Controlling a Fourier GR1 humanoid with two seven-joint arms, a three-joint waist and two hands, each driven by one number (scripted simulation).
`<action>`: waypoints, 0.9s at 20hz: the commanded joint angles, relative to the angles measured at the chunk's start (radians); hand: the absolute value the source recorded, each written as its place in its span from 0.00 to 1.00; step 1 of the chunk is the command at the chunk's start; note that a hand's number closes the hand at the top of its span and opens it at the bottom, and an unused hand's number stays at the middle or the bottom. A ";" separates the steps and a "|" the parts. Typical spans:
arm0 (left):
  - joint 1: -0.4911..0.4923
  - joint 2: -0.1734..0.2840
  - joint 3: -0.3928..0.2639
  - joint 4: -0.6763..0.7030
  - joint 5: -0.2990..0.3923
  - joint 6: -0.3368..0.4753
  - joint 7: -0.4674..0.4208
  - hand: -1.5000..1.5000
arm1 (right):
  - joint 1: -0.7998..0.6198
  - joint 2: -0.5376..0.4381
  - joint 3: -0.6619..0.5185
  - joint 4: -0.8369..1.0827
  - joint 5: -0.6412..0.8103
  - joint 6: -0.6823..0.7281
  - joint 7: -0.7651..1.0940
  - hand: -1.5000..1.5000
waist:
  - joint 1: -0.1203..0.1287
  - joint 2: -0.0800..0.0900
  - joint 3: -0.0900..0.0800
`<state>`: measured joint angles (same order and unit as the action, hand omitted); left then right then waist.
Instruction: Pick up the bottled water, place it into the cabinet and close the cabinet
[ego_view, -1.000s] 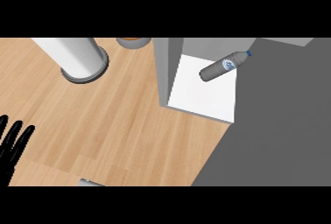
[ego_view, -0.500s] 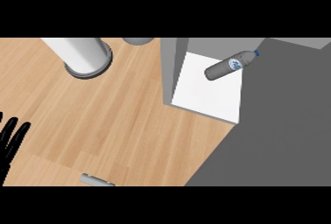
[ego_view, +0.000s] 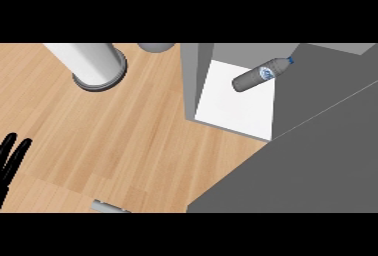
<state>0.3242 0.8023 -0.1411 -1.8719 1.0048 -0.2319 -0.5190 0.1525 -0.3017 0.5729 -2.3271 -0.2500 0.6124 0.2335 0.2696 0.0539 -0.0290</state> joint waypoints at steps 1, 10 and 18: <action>0.010 0.008 0.009 0.015 0.010 -0.013 0.005 0.00 | -0.123 0.057 -0.020 0.084 0.049 -0.079 0.120 1.00 | -0.009 -0.006 0.004; 0.002 0.016 0.030 0.035 0.022 -0.023 0.008 0.00 | -0.417 0.175 -0.081 0.327 0.054 -0.142 0.286 1.00 | -0.025 -0.013 0.011; 0.018 -0.004 0.033 0.061 0.033 -0.028 0.000 0.00 | -0.740 0.298 -0.167 0.641 0.049 -0.259 0.387 1.00 | -0.042 -0.015 0.019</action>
<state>0.3370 0.8012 -0.1160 -1.8252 1.0312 -0.2519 -0.5154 -0.4282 -0.0669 0.4387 -1.8417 -0.2106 0.4243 0.5794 0.2296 0.0375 -0.0110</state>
